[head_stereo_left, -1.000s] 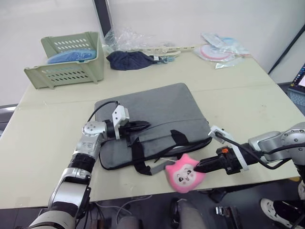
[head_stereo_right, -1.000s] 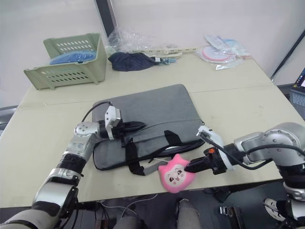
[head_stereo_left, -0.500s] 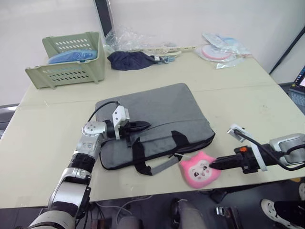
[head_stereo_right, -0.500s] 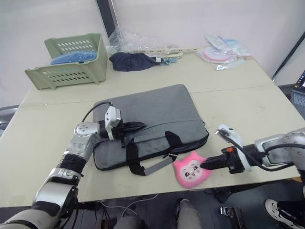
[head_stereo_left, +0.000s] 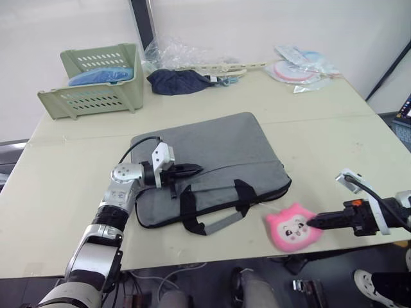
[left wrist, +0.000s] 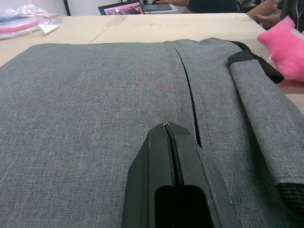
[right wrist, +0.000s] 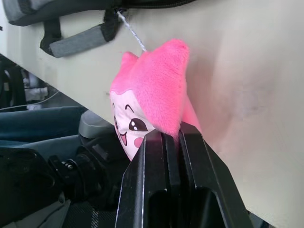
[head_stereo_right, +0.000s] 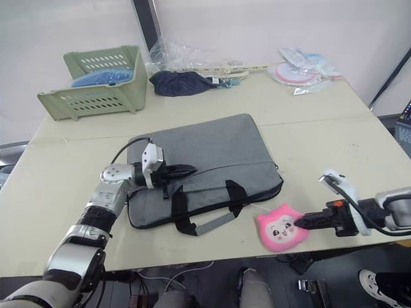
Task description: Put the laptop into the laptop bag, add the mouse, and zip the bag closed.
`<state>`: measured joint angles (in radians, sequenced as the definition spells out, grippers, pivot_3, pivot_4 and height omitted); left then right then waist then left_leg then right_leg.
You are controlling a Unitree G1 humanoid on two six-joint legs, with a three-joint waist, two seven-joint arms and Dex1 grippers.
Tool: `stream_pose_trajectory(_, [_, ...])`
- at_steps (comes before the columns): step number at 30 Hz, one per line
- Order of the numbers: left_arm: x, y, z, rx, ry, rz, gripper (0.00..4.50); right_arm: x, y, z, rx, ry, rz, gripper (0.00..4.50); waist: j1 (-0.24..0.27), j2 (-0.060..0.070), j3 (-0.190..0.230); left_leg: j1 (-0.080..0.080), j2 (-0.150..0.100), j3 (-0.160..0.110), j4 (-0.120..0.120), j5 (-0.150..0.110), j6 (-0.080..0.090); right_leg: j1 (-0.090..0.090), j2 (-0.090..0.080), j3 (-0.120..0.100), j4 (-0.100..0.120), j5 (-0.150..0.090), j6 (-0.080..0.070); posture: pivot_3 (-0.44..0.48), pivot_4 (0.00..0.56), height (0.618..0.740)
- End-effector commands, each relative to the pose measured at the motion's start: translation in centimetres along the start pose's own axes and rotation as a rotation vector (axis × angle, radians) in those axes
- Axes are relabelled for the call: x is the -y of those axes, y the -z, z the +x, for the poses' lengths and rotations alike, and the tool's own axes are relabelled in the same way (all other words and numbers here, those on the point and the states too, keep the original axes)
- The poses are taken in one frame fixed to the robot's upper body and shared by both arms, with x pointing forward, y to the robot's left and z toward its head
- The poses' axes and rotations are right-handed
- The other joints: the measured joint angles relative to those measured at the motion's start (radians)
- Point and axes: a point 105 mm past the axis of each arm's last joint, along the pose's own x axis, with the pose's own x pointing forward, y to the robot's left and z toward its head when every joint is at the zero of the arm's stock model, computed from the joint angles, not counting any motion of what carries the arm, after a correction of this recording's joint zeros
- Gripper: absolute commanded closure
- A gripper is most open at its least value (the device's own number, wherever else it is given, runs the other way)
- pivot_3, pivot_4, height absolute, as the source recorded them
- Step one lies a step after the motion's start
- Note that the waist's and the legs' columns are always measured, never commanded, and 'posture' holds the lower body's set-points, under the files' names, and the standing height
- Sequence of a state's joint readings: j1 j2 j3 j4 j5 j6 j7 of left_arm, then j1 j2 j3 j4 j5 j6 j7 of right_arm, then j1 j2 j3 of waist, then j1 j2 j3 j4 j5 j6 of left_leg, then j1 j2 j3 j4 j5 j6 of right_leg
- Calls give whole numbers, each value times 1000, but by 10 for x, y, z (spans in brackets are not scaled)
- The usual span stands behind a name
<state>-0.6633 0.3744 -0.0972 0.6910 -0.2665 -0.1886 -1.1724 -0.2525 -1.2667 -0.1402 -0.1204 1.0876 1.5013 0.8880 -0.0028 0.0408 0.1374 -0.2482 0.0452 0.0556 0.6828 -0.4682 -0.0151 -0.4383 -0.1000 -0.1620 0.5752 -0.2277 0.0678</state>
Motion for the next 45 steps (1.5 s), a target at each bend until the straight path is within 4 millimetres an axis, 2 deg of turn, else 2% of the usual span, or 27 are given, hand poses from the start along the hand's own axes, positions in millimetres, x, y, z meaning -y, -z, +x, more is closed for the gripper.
stream_pose_trajectory(1, [41,83,-16,-266,71,-241,4500,8,-3,-15,25,69,-1,4393,0,0,0,0,0,0,0,0,0,0,0,0,0,0,0,0,150,740])
stream_pose_trajectory(15, [41,84,-16,-267,76,-239,4500,37,-9,-33,77,185,36,4393,0,1,0,1,0,0,0,0,0,0,0,0,0,0,0,0,150,740])
stream_pose_trajectory(21, [42,84,-16,-270,75,-240,4500,49,-6,-38,74,222,49,4393,0,1,-1,1,0,0,0,0,0,1,0,0,0,0,0,0,150,740])
stream_pose_trajectory(26, [43,85,-15,-271,77,-240,4500,66,-9,-46,109,299,58,4393,0,2,-1,1,0,1,0,0,0,1,0,0,0,0,0,0,150,740])
stream_pose_trajectory(30, [43,85,-15,-272,78,-240,4500,80,-16,-51,148,359,68,4393,0,2,-1,1,0,5,0,0,0,1,0,0,0,0,0,0,150,740])
stream_pose_trajectory(36, [42,84,-14,-269,77,-238,4500,84,-32,-47,193,384,30,4393,-1,4,-3,2,0,8,0,0,0,2,0,0,0,0,0,0,150,740])
stream_pose_trajectory(45, [42,83,-12,-264,79,-235,4500,108,-63,-45,293,508,-15,4393,-3,7,-4,3,0,8,0,0,0,3,0,0,0,1,1,0,150,740])
